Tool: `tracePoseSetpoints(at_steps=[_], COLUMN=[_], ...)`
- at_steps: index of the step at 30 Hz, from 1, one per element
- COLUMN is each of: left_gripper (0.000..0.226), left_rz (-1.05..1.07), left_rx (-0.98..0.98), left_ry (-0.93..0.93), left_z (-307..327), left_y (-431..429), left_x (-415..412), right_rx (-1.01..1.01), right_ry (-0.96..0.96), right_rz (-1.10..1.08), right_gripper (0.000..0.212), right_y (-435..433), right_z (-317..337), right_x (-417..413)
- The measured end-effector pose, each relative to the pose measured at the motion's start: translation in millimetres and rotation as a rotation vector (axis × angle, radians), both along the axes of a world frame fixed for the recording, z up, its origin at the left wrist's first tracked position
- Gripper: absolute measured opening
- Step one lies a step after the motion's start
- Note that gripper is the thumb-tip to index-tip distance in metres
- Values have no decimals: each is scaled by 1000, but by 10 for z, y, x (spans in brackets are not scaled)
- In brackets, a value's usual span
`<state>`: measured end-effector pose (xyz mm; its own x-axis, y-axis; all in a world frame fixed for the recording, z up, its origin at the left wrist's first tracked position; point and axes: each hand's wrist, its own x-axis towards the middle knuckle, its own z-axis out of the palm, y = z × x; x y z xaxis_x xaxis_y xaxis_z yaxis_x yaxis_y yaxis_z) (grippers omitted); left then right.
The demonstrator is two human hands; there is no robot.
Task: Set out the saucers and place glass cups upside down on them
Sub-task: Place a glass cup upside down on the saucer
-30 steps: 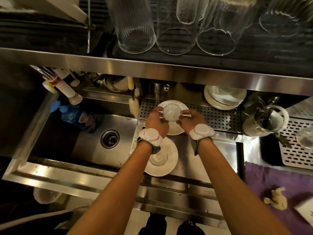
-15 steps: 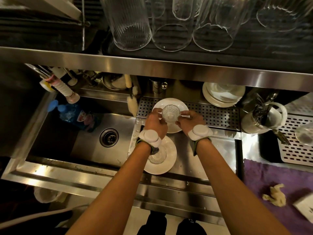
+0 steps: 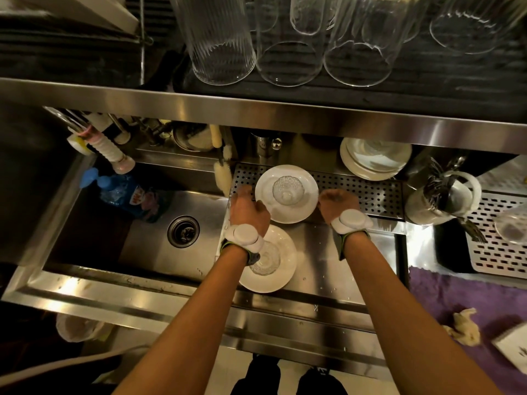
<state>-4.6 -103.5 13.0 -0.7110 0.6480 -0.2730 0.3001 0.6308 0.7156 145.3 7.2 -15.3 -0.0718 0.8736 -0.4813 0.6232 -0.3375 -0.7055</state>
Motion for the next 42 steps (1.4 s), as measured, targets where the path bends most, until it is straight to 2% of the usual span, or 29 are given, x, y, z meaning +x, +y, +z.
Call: tracePoseSetpoints(at_steps=[3,8,12,20,34,36,39,42], left_gripper=[41,39,41,41,37,36,36,33], left_rz=[-29,-69,-73,-7,-5,39,55,45], left_rx=[-21,-42,-44,-42,-85,-77,-24,47], left_ry=[-4,-59,-80,-81,-56,-29,14,42], left_z=[-15,-13,8,-6,66,94,142,202], left_y=[-17,-22,-10,-49,-76,-62,-3,99], left_x=[11,28,15,-177,-387,-383,-324,-183], right_rx=[-20,-74,-38,-104,-243,-254,-209,-162], right_ry=[-8,-28,-33,16,147,149,120,112], right_rz=[-47,26,5,64,14,-1,-1,-27], right_gripper=[29,34,31,27,28,31,7,17], right_y=[-8,-56,-100,-197,-323,-304,-263,-175], right_z=[-8,-44,-78,-89,9,37,127,180], right_x=[-5,-55,-109,-286,-427,-388,-283,-127])
